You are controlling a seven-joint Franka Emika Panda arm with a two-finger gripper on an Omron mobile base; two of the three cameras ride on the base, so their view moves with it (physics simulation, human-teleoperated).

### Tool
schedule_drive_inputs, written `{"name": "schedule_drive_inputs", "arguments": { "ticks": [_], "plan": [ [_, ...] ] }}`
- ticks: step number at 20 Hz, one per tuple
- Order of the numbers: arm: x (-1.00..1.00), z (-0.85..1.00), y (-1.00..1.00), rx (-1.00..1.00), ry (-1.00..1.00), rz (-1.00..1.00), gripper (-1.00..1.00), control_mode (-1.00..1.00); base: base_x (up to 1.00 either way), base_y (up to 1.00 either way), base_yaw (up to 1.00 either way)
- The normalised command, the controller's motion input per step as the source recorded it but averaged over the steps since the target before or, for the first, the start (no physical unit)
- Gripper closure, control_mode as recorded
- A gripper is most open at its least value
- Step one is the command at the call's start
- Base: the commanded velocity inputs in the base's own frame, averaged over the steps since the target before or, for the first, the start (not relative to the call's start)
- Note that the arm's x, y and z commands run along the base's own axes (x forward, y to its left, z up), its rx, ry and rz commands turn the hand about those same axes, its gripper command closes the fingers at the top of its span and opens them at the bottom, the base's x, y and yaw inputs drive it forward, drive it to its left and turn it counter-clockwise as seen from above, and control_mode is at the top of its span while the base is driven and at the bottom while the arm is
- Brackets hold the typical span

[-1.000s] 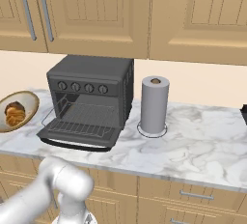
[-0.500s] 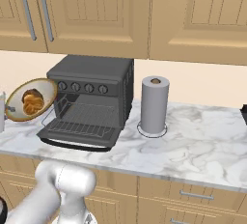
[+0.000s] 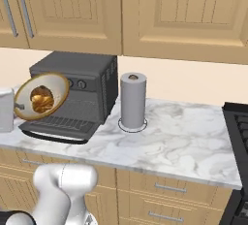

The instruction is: Pick up the heated bread from the toaster oven and place it in the bowl. Then move the bread bowl to the dining counter.

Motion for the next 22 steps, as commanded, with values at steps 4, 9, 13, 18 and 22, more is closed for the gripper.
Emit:
{"name": "schedule_drive_inputs", "arguments": {
  "ticks": [4,9,13,18,22],
  "plan": [
    [0.00,0.00,0.00,0.00,0.00,0.00,1.00,1.00,0.00,0.00,0.00],
    [0.00,0.00,0.00,0.00,0.00,0.00,1.00,1.00,-0.57,-0.02,0.46],
    [0.00,0.00,0.00,0.00,0.00,0.00,1.00,1.00,-0.60,0.00,0.97],
    [0.00,0.00,0.00,0.00,0.00,0.00,1.00,1.00,-0.36,0.01,1.00],
    [0.00,0.00,0.00,0.00,0.00,0.00,1.00,1.00,-0.09,0.02,1.00]
  ]
}}
